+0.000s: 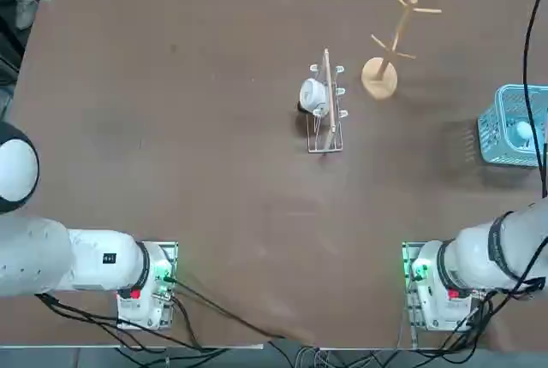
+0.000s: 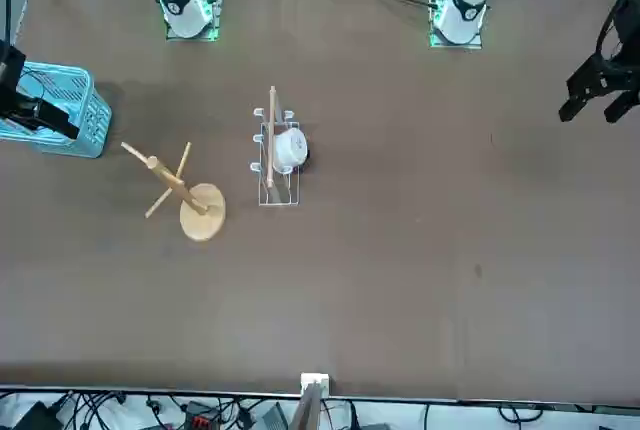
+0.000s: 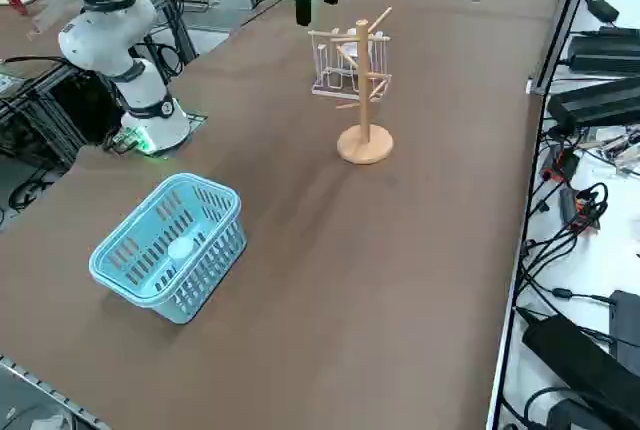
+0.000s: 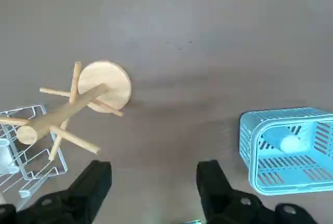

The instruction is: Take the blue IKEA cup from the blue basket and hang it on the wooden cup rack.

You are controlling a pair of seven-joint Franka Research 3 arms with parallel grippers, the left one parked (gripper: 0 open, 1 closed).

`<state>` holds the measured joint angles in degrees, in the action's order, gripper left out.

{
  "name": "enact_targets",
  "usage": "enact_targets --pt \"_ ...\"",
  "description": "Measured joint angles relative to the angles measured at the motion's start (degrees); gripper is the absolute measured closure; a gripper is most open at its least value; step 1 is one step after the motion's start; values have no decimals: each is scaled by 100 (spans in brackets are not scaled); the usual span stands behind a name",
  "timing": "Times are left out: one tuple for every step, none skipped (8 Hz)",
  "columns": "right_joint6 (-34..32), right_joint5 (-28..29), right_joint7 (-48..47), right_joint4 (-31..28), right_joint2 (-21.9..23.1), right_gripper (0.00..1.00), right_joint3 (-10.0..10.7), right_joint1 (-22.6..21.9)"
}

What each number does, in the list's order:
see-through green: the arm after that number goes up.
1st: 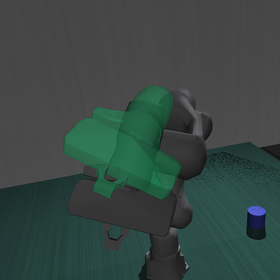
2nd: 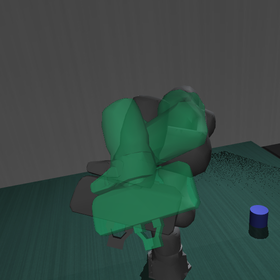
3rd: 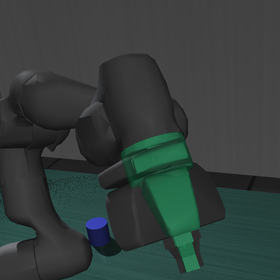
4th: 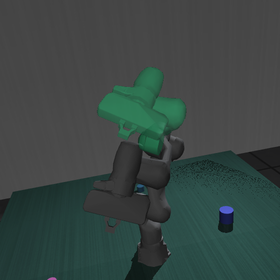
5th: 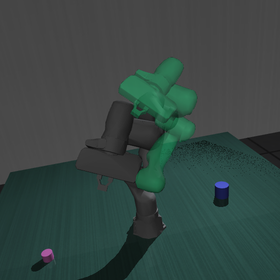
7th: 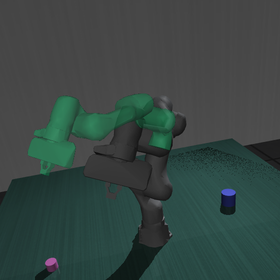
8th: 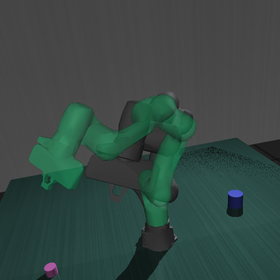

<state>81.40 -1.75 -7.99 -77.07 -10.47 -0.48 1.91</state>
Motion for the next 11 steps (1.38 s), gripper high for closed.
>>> enact_targets --pt "0 0 0 0 -1 0 1 1" --pt "0 0 0 0 -1 0 1 1" --pt "0 0 0 0 -4 0 2 4" --pt "-12 0 41 -8 -23 0 5 9" --pt "-123 0 216 -42 -85 0 25 23" --pt "-275 -16 536 -133 -169 0 73 102" --pt "-291 -30 883 -312 -211 0 100 328" --pt "-108 -88 1235 -622 -169 0 126 646" --pt "346 -210 1578 -1117 5 0 149 915" --pt "960 -314 1951 -1828 347 0 158 1154" --pt "1627 -345 2393 -2656 773 0 165 1436"
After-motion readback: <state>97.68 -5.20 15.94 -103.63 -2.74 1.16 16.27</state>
